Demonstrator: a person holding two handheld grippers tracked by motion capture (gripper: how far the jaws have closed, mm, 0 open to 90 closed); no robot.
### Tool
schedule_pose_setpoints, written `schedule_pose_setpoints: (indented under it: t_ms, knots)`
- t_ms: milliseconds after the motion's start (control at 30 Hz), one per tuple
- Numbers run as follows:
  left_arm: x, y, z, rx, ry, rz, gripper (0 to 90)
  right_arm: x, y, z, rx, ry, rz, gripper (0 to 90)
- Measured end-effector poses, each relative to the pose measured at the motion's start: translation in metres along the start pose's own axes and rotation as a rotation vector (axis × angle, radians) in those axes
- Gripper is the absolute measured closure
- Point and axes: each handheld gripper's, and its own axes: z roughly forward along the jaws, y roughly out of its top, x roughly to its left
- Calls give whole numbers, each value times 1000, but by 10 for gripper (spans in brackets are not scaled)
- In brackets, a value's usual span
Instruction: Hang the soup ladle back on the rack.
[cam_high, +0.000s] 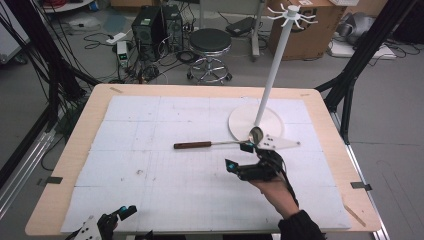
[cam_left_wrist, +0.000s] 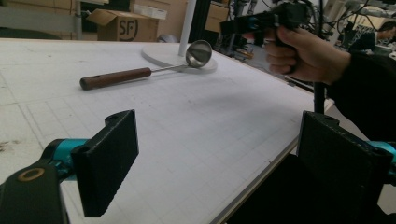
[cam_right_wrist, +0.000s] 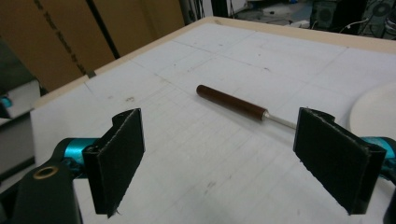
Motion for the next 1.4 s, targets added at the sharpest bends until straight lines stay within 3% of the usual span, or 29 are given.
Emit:
schedule_pose_setpoints:
  t_ms: [133, 333, 500, 633, 967, 1000, 1167, 1300, 1400]
  knots:
    - [6, 1, 5, 5, -8, -26, 134, -7, 23, 37, 64, 51, -29, 193]
    - [8, 1, 5, -3, -41, -51, 134, -22, 39, 85, 163, 110, -44, 241]
    - [9, 2, 5, -9, -63, -66, 134, -32, 44, 107, 213, 120, -68, 263]
    - [11, 2, 2, -17, -78, -75, 134, -44, 40, 132, 311, 106, -97, 269]
    - [13, 2, -3, -34, -80, -97, 135, -53, 24, 155, 429, 83, -113, 352]
    - [12, 2, -3, -33, -79, -97, 136, -53, 21, 157, 454, 73, -148, 385]
    - [12, 2, -1, -25, -79, -100, 138, -49, 18, 162, 480, 56, -190, 411]
    - [11, 2, -1, -19, -79, -99, 142, -45, 19, 169, 570, 3, -282, 486]
    - [11, 2, -1, -21, -77, -98, 144, -43, 23, 172, 605, 3, -292, 531]
